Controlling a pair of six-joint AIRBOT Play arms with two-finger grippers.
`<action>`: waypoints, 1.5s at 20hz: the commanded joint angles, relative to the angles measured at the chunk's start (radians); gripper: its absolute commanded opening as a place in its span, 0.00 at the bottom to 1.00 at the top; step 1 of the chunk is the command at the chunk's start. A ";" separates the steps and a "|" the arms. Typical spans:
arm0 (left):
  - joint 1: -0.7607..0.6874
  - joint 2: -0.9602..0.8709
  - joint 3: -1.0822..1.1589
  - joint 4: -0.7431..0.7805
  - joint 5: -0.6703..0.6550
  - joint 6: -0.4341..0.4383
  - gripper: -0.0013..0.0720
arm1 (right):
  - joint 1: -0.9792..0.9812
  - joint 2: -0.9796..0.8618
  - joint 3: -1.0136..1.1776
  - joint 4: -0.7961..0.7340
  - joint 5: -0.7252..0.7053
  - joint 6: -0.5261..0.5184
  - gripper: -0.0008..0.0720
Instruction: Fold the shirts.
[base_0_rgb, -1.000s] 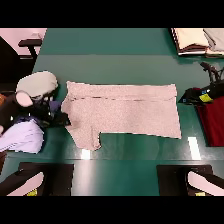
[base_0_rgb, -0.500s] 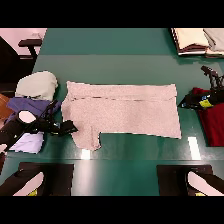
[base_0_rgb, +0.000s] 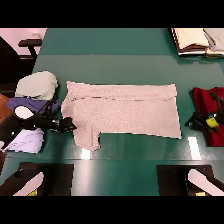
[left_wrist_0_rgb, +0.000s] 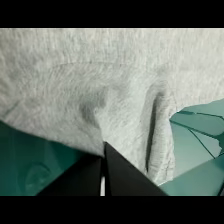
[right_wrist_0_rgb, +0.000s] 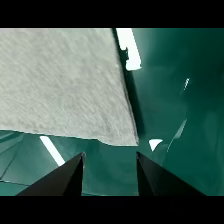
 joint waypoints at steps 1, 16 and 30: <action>0.000 0.001 0.012 -0.003 -0.011 0.005 0.05 | -0.093 -0.001 -0.175 0.033 -0.057 0.000 0.54; 0.000 0.002 0.012 0.026 -0.019 0.002 0.05 | 0.172 -0.100 -0.112 0.107 -0.272 0.008 0.03; 0.000 0.392 0.101 0.178 -0.457 -0.164 0.04 | 0.177 0.397 -0.109 -0.126 0.071 0.055 0.03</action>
